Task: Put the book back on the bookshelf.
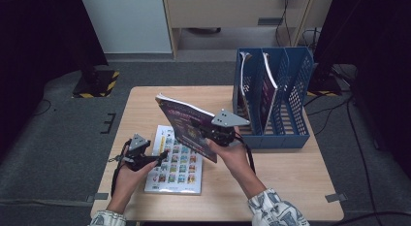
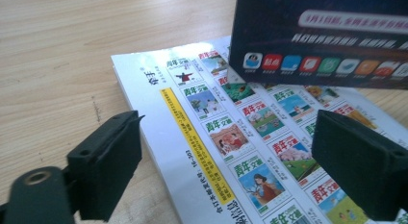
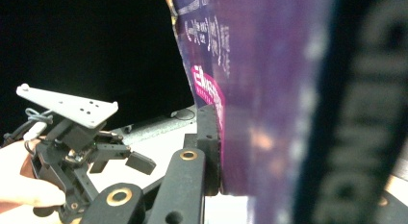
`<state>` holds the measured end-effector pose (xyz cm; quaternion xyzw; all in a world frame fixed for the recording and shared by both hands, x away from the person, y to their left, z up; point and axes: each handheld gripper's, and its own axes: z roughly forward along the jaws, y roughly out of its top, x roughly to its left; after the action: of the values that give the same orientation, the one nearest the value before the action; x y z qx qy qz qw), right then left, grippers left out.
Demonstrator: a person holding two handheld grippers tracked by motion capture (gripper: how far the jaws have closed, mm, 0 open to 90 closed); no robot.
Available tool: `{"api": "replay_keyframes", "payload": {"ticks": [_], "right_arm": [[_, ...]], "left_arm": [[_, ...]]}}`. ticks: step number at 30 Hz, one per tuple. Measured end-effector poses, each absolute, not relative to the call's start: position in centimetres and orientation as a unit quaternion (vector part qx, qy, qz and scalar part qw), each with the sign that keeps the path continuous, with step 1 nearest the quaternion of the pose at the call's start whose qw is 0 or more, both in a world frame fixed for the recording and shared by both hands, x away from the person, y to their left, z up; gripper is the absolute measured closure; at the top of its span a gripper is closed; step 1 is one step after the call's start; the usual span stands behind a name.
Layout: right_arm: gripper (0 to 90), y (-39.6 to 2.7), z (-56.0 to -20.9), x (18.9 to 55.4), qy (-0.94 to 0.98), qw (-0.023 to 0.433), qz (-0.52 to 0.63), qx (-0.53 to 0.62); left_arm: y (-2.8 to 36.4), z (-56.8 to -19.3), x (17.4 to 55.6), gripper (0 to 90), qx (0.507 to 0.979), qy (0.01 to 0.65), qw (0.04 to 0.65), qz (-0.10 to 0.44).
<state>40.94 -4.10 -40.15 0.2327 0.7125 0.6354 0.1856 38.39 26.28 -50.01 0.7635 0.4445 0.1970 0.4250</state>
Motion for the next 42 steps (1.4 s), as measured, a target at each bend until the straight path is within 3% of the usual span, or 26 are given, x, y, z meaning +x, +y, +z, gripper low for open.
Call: {"api": "replay_keyframes", "payload": {"ticks": [3,42], "right_arm": [[83.9,-4.2,-39.8,40.9,0.708,0.184,0.639,0.24],[83.9,-6.1,-39.2,40.8,0.699,0.205,0.631,0.266]], "left_arm": [[26.3,-50.2,38.5,4.3,0.762,0.453,0.42,0.195],[27.1,-50.9,38.5,5.2,0.765,0.467,0.382,0.226]]}}
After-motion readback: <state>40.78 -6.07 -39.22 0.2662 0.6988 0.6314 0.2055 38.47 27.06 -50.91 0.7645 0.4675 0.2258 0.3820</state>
